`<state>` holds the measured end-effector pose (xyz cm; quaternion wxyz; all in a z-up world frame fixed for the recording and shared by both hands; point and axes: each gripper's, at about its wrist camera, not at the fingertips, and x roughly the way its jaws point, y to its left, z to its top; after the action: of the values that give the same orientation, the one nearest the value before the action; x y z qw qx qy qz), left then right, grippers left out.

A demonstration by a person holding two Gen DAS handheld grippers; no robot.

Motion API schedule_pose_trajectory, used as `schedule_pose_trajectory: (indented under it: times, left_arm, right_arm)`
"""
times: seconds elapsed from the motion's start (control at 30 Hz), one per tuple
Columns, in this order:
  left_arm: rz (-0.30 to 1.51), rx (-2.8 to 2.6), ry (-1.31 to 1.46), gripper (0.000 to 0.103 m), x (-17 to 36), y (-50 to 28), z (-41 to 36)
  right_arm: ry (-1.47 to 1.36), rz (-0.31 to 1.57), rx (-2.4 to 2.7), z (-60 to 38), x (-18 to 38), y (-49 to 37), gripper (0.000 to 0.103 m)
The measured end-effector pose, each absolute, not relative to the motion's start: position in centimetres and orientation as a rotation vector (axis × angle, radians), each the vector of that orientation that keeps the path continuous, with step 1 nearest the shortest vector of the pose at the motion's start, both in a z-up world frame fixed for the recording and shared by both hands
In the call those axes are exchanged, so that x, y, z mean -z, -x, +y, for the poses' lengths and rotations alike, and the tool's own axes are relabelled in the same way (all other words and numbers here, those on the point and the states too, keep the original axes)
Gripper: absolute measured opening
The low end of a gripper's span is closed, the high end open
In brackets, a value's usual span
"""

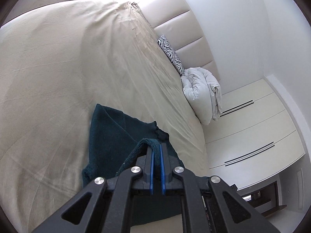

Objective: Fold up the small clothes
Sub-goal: 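Grasp the hem with both grippers and fold it toward the collar, then lower the folded hem onto the sweater and open both grippers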

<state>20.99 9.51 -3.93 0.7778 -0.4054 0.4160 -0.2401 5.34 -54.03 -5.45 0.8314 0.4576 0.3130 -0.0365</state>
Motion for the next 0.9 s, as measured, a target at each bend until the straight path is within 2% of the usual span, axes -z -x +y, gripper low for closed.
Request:
schedule_pose_trajectory:
  times: [0.47, 0.5, 0.53, 0.57, 0.63, 0.67, 0.7, 0.9]
  left_arm:
    - [1.002, 0.357, 0.801, 0.009, 11.1, -32.4, 6.1]
    - [1.007, 0.347, 0.798, 0.014, 11.6, -32.8, 6.0]
    - [1.012, 0.351, 0.799, 0.025, 11.9, -33.0, 5.9]
    - [1.010, 0.355, 0.804, 0.031, 12.1, -33.0, 5.9]
    - [0.988, 0.354, 0.806, 0.055, 11.9, -32.5, 6.2]
    - [0.976, 0.351, 0.805, 0.057, 11.7, -32.1, 6.4]
    - [0.964, 0.356, 0.807, 0.057, 11.3, -31.6, 6.6]
    - [0.897, 0.367, 0.680, 0.061, 8.4, -27.0, 6.8]
  right_arm:
    - [-0.925, 0.778, 0.228, -55.9, 12.3, -19.6, 0.007]
    - [-0.920, 0.788, 0.233, -55.9, 13.0, -20.2, 0.008]
    - [-0.907, 0.796, 0.248, -55.9, 13.5, -20.5, 0.008]
    - [-0.894, 0.799, 0.267, -55.9, 14.0, -20.5, 0.009]
    - [-0.898, 0.792, 0.276, -56.3, 14.7, -20.4, 0.010]
    - [-0.900, 0.791, 0.291, -56.6, 15.1, -20.3, 0.014]
    - [-0.902, 0.792, 0.313, -56.9, 15.3, -20.1, 0.023]
    - [-0.822, 0.794, 0.255, -55.7, 13.4, -17.9, 0.024]
